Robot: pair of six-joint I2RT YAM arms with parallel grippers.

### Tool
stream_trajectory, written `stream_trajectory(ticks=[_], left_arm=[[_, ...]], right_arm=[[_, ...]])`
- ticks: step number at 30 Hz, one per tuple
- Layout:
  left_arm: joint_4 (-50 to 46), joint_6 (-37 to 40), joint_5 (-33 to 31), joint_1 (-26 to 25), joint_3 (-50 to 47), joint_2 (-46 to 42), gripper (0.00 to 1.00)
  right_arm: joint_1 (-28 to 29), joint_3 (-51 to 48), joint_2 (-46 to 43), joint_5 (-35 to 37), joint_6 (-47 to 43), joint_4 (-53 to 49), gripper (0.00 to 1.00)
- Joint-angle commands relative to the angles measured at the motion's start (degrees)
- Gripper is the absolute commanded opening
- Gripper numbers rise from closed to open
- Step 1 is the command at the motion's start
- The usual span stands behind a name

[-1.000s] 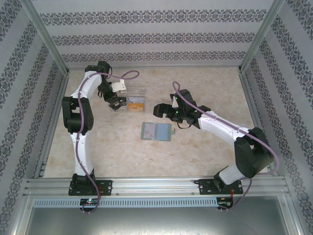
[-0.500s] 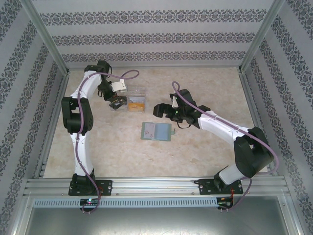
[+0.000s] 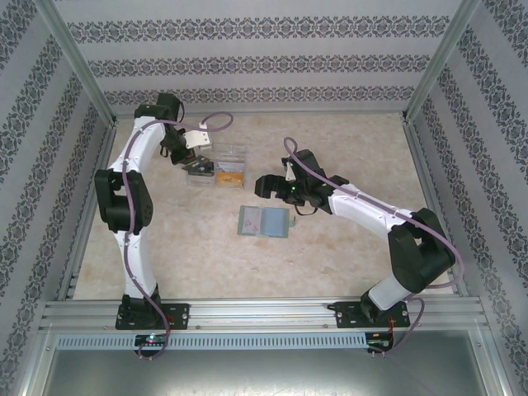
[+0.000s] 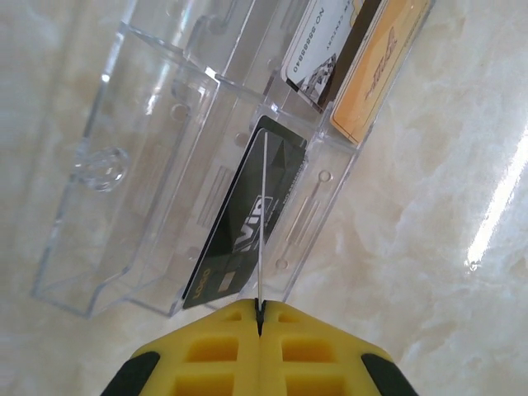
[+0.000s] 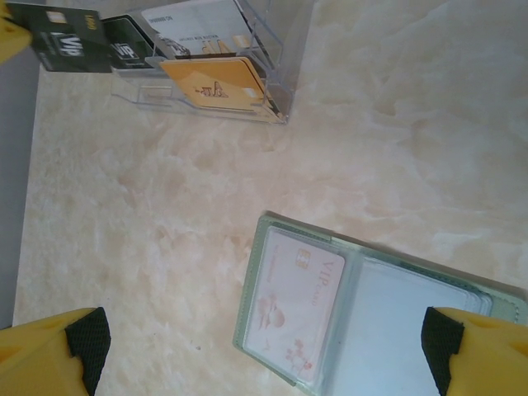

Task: Take the credit cards out of the card holder

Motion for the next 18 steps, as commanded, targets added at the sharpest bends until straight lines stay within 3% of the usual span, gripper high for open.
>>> stream_trajectory(ticks=[1, 18], left_arm=[[-0.96, 3.61, -1.60, -0.46, -1.96, -3.18, 0.00], [5.69, 10.34, -10.26, -4.44, -2.82, -1.81, 0.00]], right_arm=[[0.94, 1.72, 0.77, 1.15, -0.97, -0.27, 0.98], [1.12, 1.64, 0.61, 1.55, -0.66, -0.65, 0.98]])
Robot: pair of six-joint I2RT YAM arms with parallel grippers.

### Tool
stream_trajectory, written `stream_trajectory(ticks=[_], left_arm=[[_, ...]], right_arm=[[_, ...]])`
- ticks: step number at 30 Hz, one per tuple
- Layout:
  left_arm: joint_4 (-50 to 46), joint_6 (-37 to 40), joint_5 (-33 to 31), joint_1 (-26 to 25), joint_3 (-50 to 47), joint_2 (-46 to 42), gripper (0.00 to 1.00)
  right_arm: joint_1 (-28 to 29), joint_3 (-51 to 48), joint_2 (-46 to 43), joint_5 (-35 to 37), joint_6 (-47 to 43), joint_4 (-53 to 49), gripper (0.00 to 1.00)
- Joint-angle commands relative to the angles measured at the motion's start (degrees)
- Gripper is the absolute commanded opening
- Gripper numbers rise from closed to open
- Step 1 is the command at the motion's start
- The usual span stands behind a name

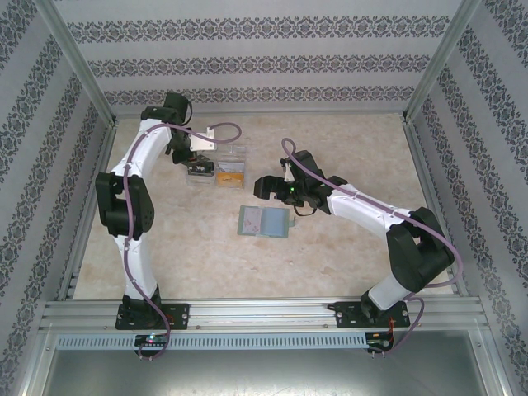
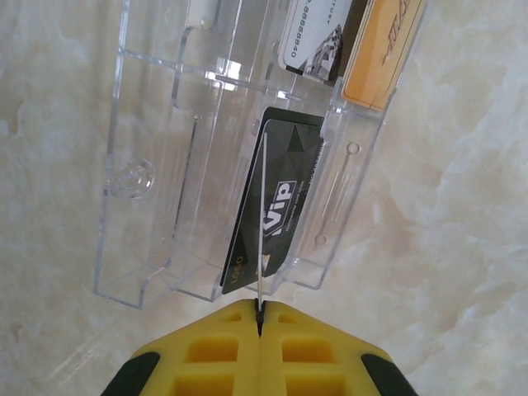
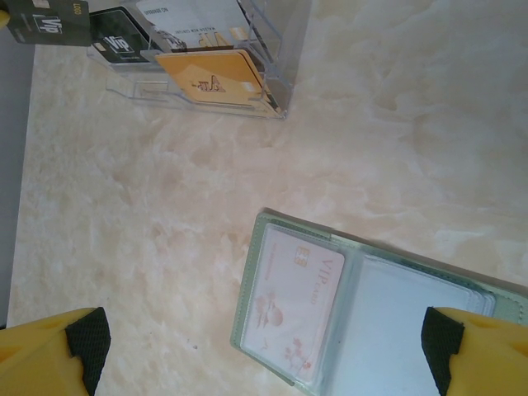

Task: Take the credit cards out of the card holder

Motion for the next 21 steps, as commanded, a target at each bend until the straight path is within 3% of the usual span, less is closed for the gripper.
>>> stream_trajectory(ticks=[1, 21], left_arm=[[1.42, 3.42, -2.46, -0.86, 0.46, 1.25, 0.00], [2.84, 5.75, -7.99, -4.52, 0.47, 5.77, 0.00]], right_arm=[[0.76, 1.59, 0.25, 1.08, -0.66, -0.59, 0.98], [0.32, 0.80, -0.27, 1.02, -0.65, -0.88, 0.98]])
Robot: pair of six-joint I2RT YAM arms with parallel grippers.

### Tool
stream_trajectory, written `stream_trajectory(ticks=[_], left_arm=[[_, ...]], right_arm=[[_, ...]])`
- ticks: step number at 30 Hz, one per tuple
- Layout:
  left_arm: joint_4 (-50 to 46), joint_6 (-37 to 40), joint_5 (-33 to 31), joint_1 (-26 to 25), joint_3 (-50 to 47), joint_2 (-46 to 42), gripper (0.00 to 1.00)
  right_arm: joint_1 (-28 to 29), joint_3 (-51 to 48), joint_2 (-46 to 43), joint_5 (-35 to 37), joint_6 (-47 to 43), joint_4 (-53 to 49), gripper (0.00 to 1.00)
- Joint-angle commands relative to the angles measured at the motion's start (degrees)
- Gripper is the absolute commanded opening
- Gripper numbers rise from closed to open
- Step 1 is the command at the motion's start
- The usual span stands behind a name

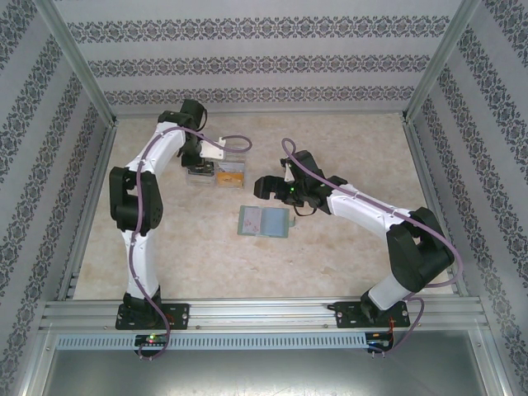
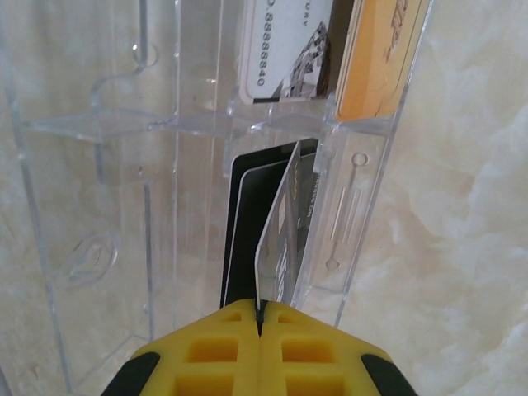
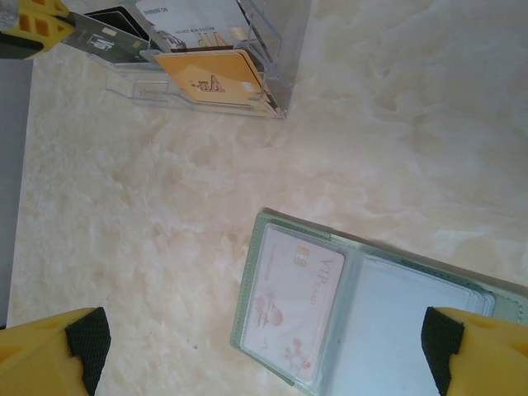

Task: Take the credit cards out of the card holder

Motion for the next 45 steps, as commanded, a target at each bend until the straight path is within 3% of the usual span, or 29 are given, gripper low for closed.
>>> stream_trajectory(ticks=[1, 5, 7, 15, 22, 26, 34, 37, 40, 45], left_arm=[[0.96, 1.94, -2.37, -0.83, 0.46, 1.18, 0.03], [0.60, 0.80, -2.28, -0.71, 1.48, 0.52, 0.23], [-0.92, -0.06, -0.59, -0.54, 2.73, -0.21, 0.28], [-1.34, -6.41, 6.85, 1.03, 4.44, -6.19, 0.34], [9.90, -27.55, 9.06, 1.50, -4.98, -16.35, 0.40], [19.60, -41.81, 8.00, 1.39, -16.58, -24.58, 0.44], [33.35, -61.91, 12.43, 0.82, -38.27, -40.96, 0.52], [35.73, -69.42, 10.09, 0.89, -43.81, -45.19, 0.64], [34.99, -74.41, 10.70, 0.86, -46.98, -47.82, 1.00], [34.19, -84.11, 10.06, 0.91, -51.21, -51.43, 0.99]], right_arm=[[0.32, 0.83, -0.24, 1.02, -0.66, -0.84, 0.98], [0.25, 0.63, -0.42, 1.07, -0.74, -0.94, 0.98], [0.20, 0.49, -0.49, 1.16, -0.82, -1.07, 0.98], [1.49, 0.46, -0.85, 3.57, -1.52, -2.71, 0.97], [7.33, 3.78, 3.83, 12.83, -2.24, -9.44, 0.94], [11.35, 7.22, 8.30, 16.81, -1.71, -13.48, 0.90], [15.75, 16.27, 17.73, 26.41, -3.40, -23.84, 0.83], [16.41, 17.69, 19.81, 29.36, -3.64, -26.43, 0.81], [16.52, 17.08, 20.70, 29.41, -3.61, -26.55, 0.80], [16.60, 14.71, 21.16, 27.77, -2.43, -24.98, 0.78]])
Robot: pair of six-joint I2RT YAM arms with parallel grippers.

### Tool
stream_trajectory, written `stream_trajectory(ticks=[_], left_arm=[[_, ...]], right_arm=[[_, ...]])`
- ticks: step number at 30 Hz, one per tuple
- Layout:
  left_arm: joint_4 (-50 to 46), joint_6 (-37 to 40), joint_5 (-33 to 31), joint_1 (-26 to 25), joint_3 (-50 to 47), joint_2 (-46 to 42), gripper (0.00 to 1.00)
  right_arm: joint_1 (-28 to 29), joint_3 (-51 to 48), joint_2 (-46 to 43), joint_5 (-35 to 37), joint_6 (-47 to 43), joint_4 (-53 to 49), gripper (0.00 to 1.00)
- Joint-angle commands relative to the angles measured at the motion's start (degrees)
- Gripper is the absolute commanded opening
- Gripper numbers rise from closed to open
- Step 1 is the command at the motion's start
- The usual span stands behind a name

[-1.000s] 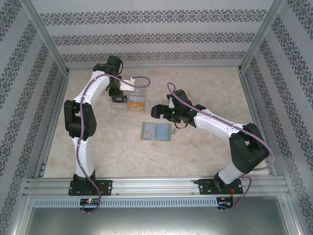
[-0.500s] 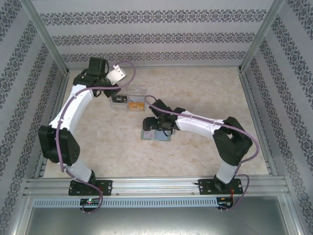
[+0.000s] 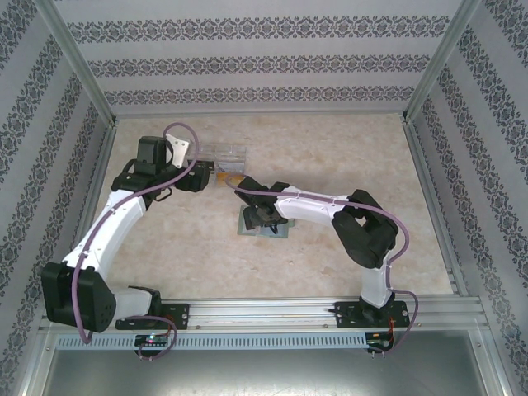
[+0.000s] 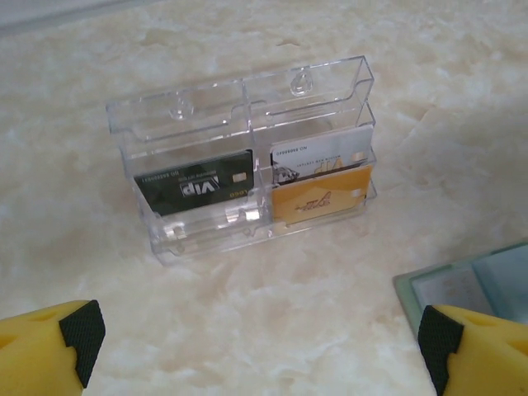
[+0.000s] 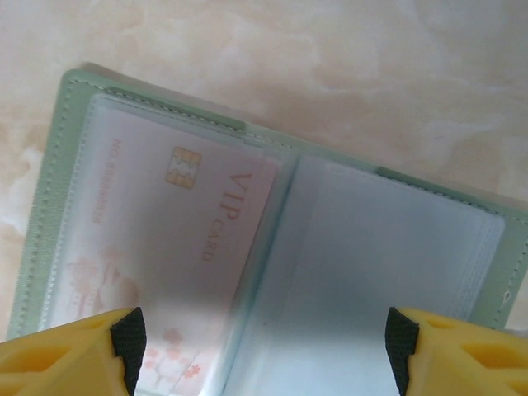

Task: Take the credit cards out of the card holder

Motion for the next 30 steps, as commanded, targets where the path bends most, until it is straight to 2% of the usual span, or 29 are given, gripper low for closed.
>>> stream_trajectory(ticks=[1, 7, 13, 16, 18, 22, 25, 28, 30], left_arm=[[2.02, -12.16, -0.08, -0.28, -2.13, -2.23, 0.99], [1.46, -22.24, -2.24, -0.33, -6.17, -4.69, 0.99], [-3.36, -27.83, -1.27, -0.28, -6.46, -4.58, 0.99], [-5.53, -29.65, 2.98, -0.31, -5.39, -1.84, 0.99], [-2.03, -30.24, 8.40, -0.26, -7.48, -1.00, 0.99], [0.47, -32.30, 11.34, -0.32, -9.33, 0.98, 0.99], [4.23, -34.63, 16.62, -0.60, -11.19, 2.47, 1.00], [6.52, -36.95, 20.41, -2.21, -11.55, 5.16, 0.91], [7.27, -38.27, 22.41, -4.11, -11.21, 7.62, 0.80]], right_arm=[[0.45, -1.64, 0.89, 1.26, 0.66, -1.08, 0.78], [0.41, -4.60, 1.60, 1.24, 1.88, -0.03, 0.72], [0.39, -6.99, 1.63, 0.22, 1.07, 1.31, 0.59], [0.23, -7.59, 1.39, -0.61, 0.72, 2.23, 0.54], [-0.02, -8.18, 0.79, -1.61, 1.01, 3.28, 0.51], [-0.41, -9.70, -0.78, -2.63, 1.94, 4.90, 0.49], [-0.72, -10.74, -1.67, -2.77, 2.23, 5.52, 0.49], [-1.28, -11.96, -2.55, -3.38, 2.47, 6.32, 0.48], [-2.05, -13.00, -3.90, -4.53, 3.05, 7.78, 0.48]])
